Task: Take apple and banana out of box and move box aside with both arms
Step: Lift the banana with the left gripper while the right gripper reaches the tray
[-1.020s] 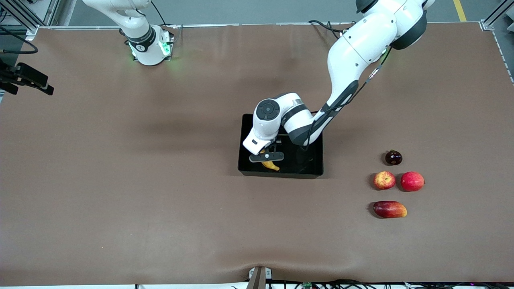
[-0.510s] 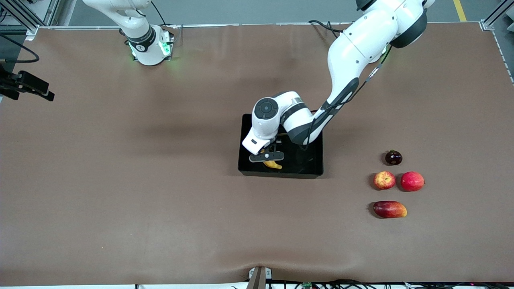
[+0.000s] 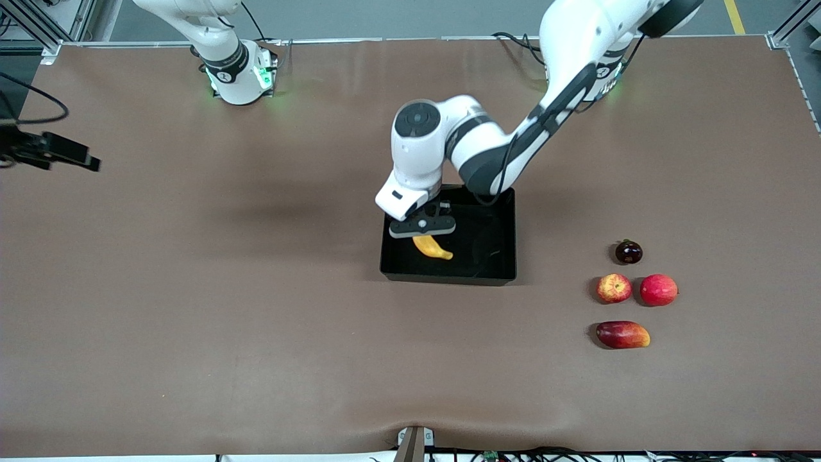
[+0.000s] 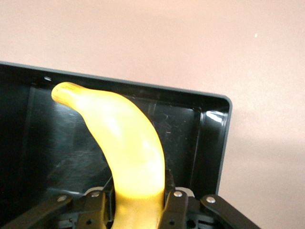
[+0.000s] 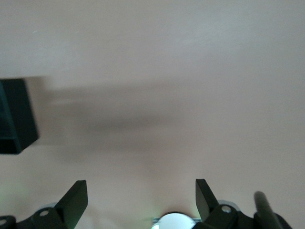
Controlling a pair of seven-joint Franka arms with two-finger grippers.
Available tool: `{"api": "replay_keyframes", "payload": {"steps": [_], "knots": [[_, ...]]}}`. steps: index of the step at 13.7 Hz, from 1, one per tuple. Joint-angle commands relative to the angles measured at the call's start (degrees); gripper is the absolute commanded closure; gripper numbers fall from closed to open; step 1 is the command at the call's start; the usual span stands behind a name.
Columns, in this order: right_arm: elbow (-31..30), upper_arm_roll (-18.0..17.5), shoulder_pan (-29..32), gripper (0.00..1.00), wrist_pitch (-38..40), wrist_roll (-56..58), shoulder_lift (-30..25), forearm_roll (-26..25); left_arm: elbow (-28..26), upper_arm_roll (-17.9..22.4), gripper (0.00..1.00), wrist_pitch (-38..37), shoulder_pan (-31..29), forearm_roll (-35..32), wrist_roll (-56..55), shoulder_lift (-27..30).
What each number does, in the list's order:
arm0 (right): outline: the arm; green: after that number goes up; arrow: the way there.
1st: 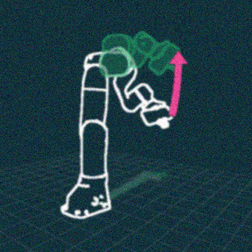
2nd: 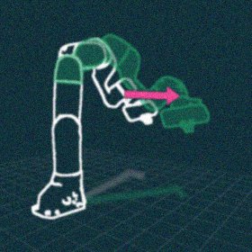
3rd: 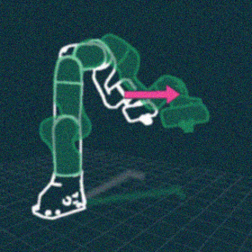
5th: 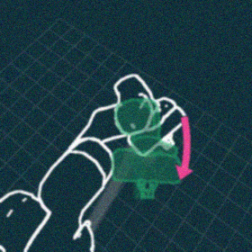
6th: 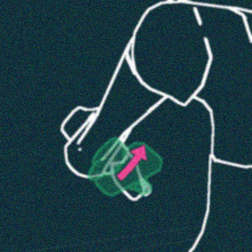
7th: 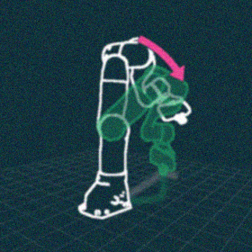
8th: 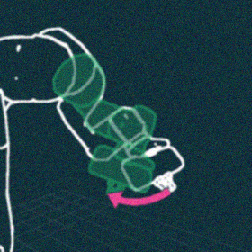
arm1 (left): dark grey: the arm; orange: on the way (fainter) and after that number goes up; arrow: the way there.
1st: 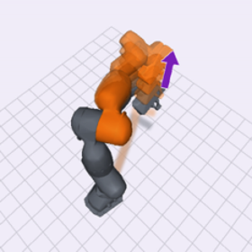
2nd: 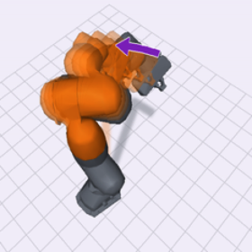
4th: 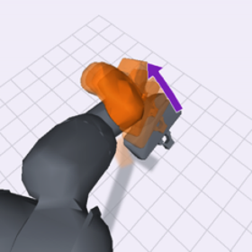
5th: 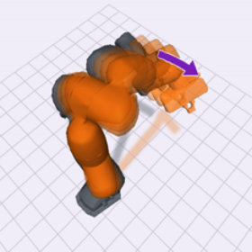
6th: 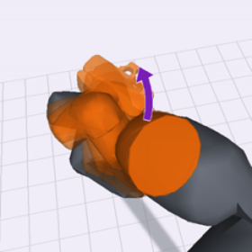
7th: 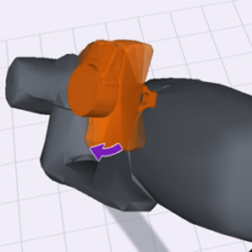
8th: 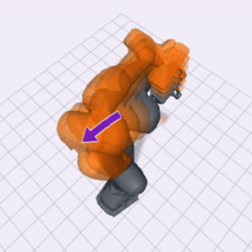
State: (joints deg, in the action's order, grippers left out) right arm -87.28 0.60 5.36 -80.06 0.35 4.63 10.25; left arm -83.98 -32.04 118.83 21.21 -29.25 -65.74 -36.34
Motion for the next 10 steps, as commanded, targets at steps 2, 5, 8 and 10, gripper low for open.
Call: {"api": "replay_keyframes", "payload": {"steps": [2, 5, 8, 10], "knots": [[-1.2, -0.5, -4.5, 0.00, -1.3, -4.1, 4.0, 4.2, -1.8, -0.1, 1.00, -8.5, -3.6, 1.9, 9.4, 6.1], [-3.8, -0.5, -14.3, 0.00, -6.9, -16.0, 7.1, 4.3, -2.8, -1.7, 1.00, -13.1, -10.2, 6.2, 20.5, 8.9], [-7.1, -0.5, -22.4, 0.00, -17.9, -19.9, 10.6, 4.5, -6.4, -6.7, 1.00, -13.0, -19.2, 7.2, 29.3, 10.4], [-7.0, -0.5, -28.4, 0.00, -25.3, -23.6, 14.3, 4.5, -9.1, -9.6, 1.00, -13.0, -24.6, 7.1, 33.4, 11.5]]}}
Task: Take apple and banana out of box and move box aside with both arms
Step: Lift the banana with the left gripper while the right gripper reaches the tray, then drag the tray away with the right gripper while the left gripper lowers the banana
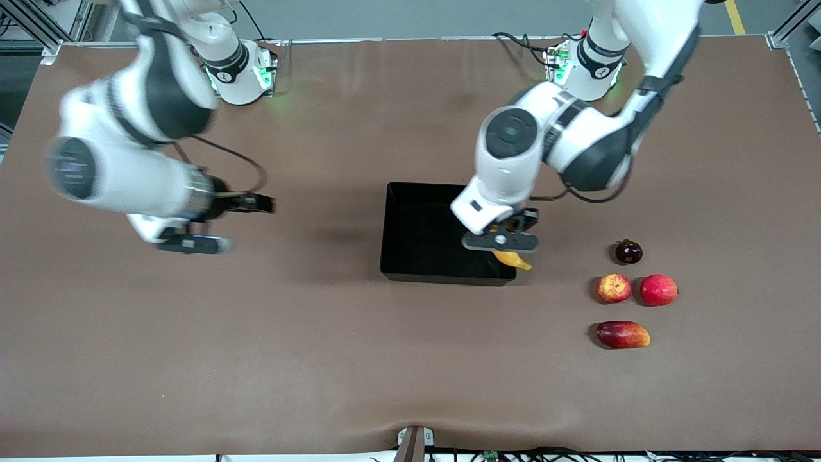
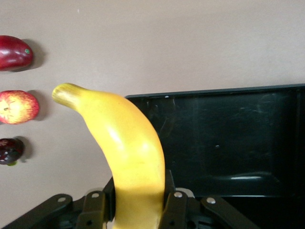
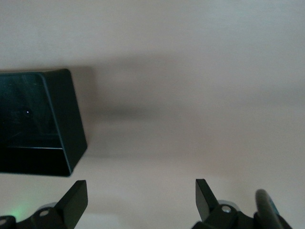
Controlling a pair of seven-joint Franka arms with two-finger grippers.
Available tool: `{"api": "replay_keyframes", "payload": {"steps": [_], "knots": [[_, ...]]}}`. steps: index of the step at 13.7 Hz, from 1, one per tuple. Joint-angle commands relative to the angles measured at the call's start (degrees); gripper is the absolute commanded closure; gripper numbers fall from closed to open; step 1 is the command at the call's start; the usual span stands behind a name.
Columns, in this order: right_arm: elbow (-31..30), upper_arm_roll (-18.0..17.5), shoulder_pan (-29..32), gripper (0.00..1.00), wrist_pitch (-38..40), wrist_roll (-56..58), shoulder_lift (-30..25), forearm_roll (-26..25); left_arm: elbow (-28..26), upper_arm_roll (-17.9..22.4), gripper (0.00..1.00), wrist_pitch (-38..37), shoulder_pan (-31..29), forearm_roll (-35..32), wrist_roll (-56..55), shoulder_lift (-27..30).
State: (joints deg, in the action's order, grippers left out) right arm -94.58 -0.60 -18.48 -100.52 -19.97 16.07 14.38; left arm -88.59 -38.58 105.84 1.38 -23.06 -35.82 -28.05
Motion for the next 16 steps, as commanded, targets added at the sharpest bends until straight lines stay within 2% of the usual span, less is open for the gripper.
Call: {"api": "replay_keyframes", "payload": {"steps": [1, 6, 10, 11, 12, 13, 14, 16], "knots": [[0.2, 0.7, -6.8, 0.00, -8.1, -6.4, 4.6, 0.3, -6.4, -3.5, 1.00, 0.2, -7.2, 0.8, 6.0, 4.1], [0.2, 0.7, -13.2, 0.00, -17.6, -9.0, 12.3, 0.3, -12.3, -4.0, 1.00, 2.0, -14.4, 0.9, 10.6, 5.2], [0.4, 0.7, -19.6, 0.00, -27.8, -17.8, 18.6, 0.1, -19.9, -4.2, 1.00, 11.8, -20.6, 0.7, 18.7, 5.6], [0.5, 0.7, -19.8, 0.06, -28.1, -17.9, 19.3, -0.1, -20.6, -4.1, 1.00, 13.3, -21.3, 0.6, 20.1, 5.3], [1.0, 0.7, -19.8, 0.25, -28.2, -18.3, 19.9, 0.0, -21.3, -4.1, 1.00, 14.7, -21.2, 0.2, 21.0, 4.9], [1.1, 0.7, -20.1, 0.59, -28.2, -18.0, 20.3, -0.2, -22.5, -4.1, 1.00, 16.9, -21.3, -0.4, 21.1, 4.6], [1.2, 0.7, -20.1, 1.00, -27.8, -18.2, 20.3, -0.2, -24.3, -4.0, 1.00, 20.3, -21.5, -1.0, 21.1, 4.2], [2.2, 0.7, -20.0, 1.00, -27.0, -18.3, 20.3, 0.3, -27.0, -3.8, 1.00, 26.1, -23.6, -2.5, 21.2, 2.8]]}}
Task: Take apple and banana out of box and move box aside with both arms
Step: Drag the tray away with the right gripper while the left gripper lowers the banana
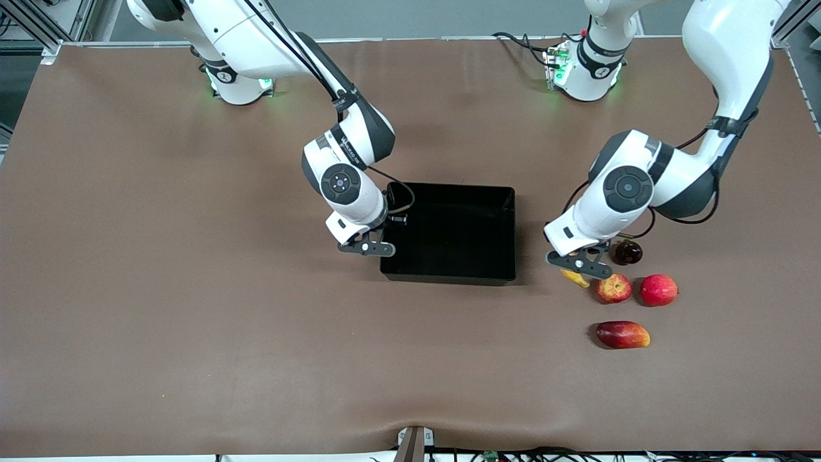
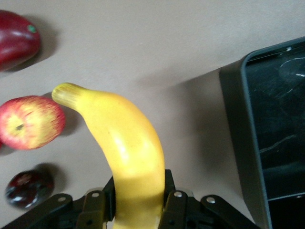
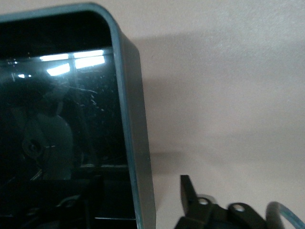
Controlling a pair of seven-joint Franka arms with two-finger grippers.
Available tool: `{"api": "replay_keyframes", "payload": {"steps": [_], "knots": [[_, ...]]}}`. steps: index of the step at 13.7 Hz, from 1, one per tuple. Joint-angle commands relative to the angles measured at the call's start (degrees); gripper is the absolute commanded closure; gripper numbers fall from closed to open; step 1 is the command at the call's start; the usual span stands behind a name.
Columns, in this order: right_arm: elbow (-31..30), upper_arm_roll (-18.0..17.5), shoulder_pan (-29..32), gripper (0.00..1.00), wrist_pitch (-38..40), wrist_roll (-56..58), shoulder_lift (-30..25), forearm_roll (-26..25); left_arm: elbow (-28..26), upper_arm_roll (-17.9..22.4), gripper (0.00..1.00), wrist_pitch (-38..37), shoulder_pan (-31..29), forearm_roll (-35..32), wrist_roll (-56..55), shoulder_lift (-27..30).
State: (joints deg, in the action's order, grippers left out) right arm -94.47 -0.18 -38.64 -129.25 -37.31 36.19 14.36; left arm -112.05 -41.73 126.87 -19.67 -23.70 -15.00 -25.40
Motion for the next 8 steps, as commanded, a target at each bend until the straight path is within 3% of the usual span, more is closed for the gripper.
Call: {"api": "replay_keyframes", "payload": {"steps": [1, 5, 8], "knots": [[2.2, 0.3, 0.1, 1.00, 1.9, -1.5, 0.0, 0.3, -4.0, -0.6, 1.00, 6.5, -3.4, -4.1, 0.4, -0.7], [2.3, 0.4, 0.8, 1.00, 2.1, -1.6, -0.6, 0.2, -4.0, -0.5, 1.00, 11.4, -6.9, -11.5, 0.3, -5.6], [2.7, 1.1, 4.5, 1.00, 10.7, -0.6, -4.2, -0.4, -4.0, -0.4, 1.00, 13.9, -8.3, -16.5, -0.5, -9.0]]}}
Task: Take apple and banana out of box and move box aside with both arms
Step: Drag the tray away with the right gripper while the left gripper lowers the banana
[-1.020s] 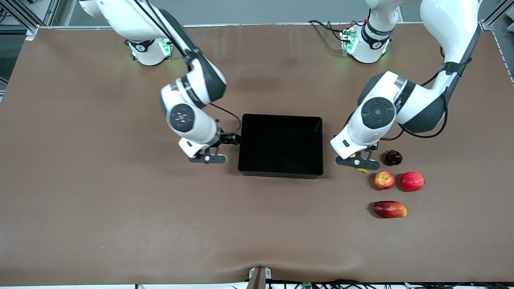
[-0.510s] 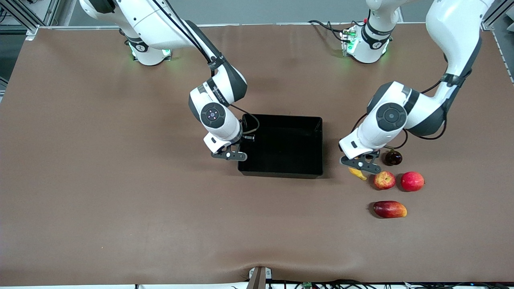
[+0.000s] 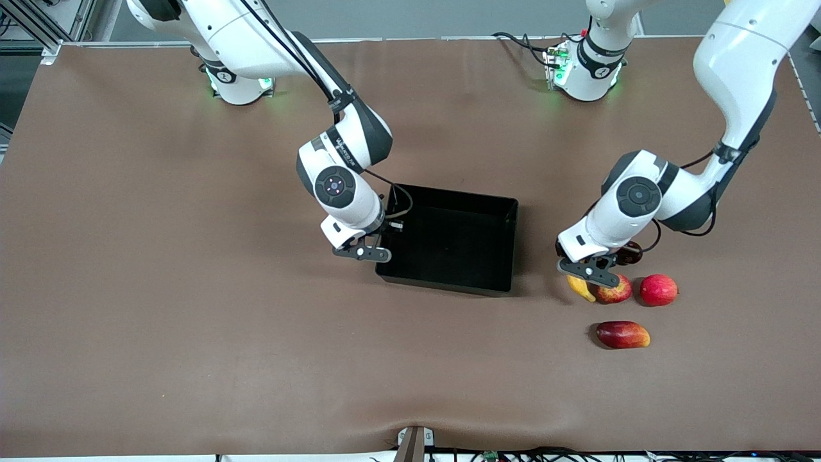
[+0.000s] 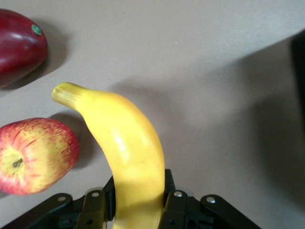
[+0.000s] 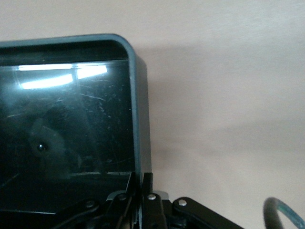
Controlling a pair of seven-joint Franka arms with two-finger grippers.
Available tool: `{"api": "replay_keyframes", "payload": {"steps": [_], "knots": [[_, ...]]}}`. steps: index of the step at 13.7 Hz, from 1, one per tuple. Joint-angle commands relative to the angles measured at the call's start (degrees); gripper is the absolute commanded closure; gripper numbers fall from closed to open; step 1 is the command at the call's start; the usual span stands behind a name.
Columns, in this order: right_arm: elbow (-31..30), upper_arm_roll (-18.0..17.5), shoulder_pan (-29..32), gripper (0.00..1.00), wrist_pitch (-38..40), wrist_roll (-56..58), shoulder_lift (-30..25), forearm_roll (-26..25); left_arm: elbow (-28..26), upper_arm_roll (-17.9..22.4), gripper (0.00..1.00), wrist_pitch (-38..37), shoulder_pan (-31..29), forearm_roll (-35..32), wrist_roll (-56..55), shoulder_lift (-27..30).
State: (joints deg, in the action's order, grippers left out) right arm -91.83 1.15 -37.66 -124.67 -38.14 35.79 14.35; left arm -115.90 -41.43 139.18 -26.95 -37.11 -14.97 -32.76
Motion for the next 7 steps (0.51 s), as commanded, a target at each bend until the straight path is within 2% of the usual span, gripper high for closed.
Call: {"api": "replay_keyframes", "payload": {"steps": [1, 5, 7], "knots": [[0.1, -0.3, 6.0, 1.00, 9.3, 0.8, -5.7, -0.5, 0.0, -0.6, 1.00, 1.7, -1.1, -4.3, -0.6, -2.4], [-0.5, 1.0, 14.3, 1.00, 17.1, 10.1, -10.9, -1.9, 0.1, 2.2, 1.00, 4.2, -1.1, -7.5, -0.6, -4.0], [-0.9, 1.0, 20.4, 1.00, 17.7, 14.7, -12.3, -2.8, 0.4, 2.6, 1.00, 5.1, -1.1, -7.6, -0.7, -4.9]]}}
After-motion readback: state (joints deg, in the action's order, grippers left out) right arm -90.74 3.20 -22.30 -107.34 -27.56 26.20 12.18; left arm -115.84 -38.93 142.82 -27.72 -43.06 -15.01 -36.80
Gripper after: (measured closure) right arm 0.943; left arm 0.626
